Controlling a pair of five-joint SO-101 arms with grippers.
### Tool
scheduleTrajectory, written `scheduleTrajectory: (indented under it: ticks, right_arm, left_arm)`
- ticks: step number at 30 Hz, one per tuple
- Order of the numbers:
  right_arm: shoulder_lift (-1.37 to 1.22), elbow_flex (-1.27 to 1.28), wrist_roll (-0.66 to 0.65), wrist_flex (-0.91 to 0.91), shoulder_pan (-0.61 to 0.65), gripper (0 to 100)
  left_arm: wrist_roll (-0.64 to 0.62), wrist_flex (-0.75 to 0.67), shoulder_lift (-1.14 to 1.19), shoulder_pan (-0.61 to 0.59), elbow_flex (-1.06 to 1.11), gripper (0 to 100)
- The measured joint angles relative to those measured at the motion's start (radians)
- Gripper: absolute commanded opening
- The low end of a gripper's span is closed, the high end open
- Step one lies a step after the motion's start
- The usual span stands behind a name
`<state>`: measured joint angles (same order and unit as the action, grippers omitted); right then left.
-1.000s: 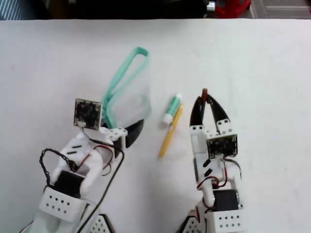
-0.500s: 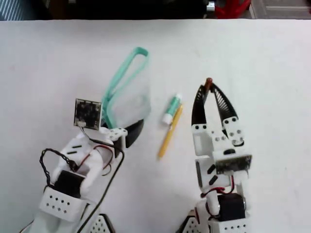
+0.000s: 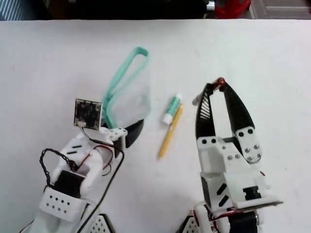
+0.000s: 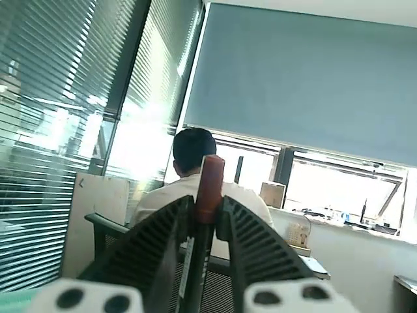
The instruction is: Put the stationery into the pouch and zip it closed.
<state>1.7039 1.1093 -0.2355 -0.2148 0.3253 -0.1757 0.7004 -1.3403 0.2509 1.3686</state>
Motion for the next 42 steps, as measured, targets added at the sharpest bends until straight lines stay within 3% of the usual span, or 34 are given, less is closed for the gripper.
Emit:
scheduleTrajectory:
  ticks: [10, 17, 23, 34, 42]
  right_arm:
    - [-0.554, -0.439, 0.0, -0.17, 0.198, 1.9]
    - [-0.878, -0.638, 0.0, -0.143, 0.215, 1.9]
    - [-1.08, -0.83, 0.0, -0.118, 0.215, 1.9]
    - [-1.158, -1.076, 0.0, -0.126, 0.221, 1.9]
    - [-1.189, -1.077, 0.0, -0.31, 0.218, 1.9]
  left_arm:
    - [0.0, 0.0, 0.0, 0.0, 0.002, 29]
    - [0.031, -0.026, 0.0, 0.091, 0.052, 28]
    - [0.055, -0.107, 0.0, 0.1, 0.089, 23]
    - [0.1, -0.118, 0.0, 0.1, 0.089, 23]
    - [0.1, -0.118, 0.0, 0.1, 0.089, 23]
